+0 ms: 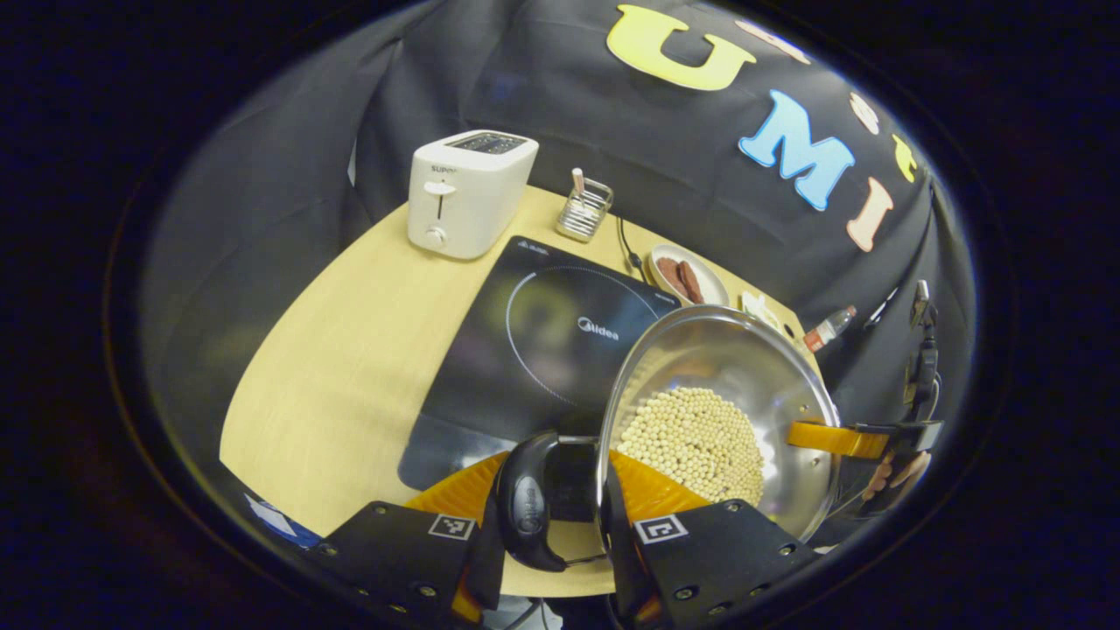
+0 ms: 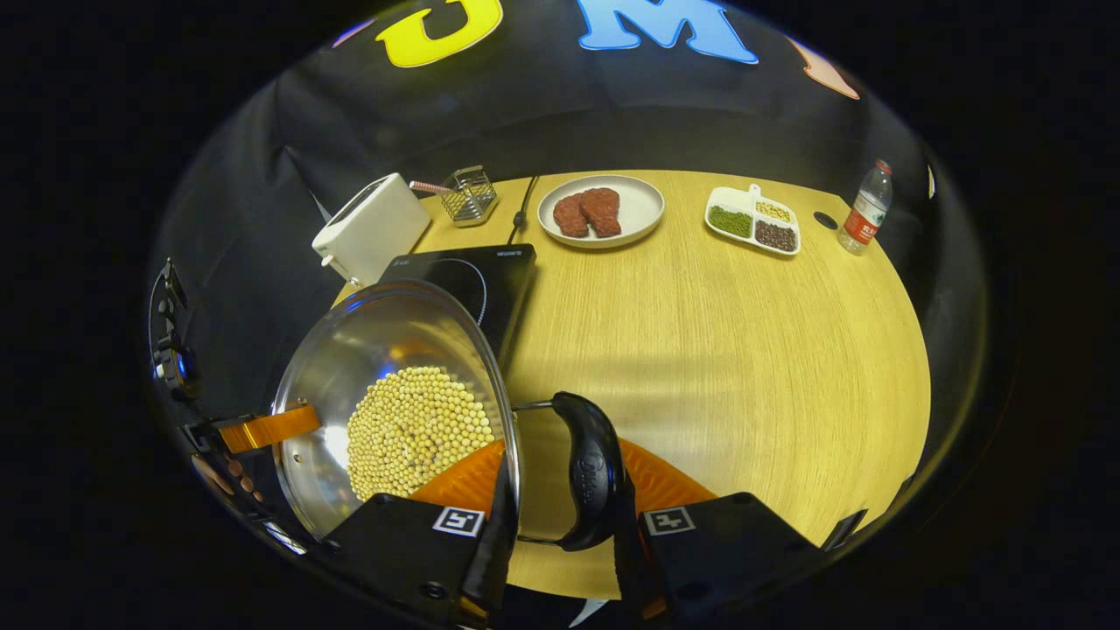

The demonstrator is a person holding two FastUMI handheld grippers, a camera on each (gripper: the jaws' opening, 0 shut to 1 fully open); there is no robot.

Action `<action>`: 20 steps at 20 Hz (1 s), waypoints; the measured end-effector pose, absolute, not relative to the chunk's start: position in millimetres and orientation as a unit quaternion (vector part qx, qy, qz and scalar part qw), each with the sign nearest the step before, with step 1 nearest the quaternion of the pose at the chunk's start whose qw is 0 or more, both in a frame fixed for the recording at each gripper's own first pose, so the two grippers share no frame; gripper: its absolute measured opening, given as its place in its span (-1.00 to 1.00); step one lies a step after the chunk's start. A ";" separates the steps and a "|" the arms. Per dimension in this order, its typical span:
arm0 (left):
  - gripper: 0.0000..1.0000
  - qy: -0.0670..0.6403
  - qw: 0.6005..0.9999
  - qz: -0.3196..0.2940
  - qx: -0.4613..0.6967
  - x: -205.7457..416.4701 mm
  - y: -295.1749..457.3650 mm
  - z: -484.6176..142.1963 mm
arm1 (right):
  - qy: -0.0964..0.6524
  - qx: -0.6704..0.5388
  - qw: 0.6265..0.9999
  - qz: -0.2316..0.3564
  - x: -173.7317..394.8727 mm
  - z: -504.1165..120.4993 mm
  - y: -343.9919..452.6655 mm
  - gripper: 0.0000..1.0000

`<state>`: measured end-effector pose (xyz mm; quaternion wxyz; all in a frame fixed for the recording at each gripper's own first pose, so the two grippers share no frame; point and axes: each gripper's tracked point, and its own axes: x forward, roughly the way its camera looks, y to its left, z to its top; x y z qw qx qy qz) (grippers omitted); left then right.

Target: First push the handle of the pot to place it horizontally, then grasp the pot with both hands and set it on the induction cooktop.

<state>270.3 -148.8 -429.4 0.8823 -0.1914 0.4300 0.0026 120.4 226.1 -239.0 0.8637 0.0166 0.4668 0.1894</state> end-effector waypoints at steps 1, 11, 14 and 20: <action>0.02 0.426 0.885 0.001 -0.190 270.7 -148.4 -429.9 | 0.464 0.018 0.865 0.190 126.6 -237.0 232.1 0.04; 0.10 0.413 0.899 -0.010 -0.145 277.3 -138.2 -419.3 | 0.461 0.070 0.867 0.175 176.8 -240.8 285.9 -0.05; -0.06 0.413 0.900 -0.016 -0.139 280.6 -131.5 -413.5 | 0.458 0.075 0.869 0.169 190.9 -244.8 296.4 -0.05; 0.02 0.406 0.902 -0.014 -0.142 280.0 -129.3 -412.8 | 0.451 0.067 0.874 0.170 225.5 -252.6 317.5 0.03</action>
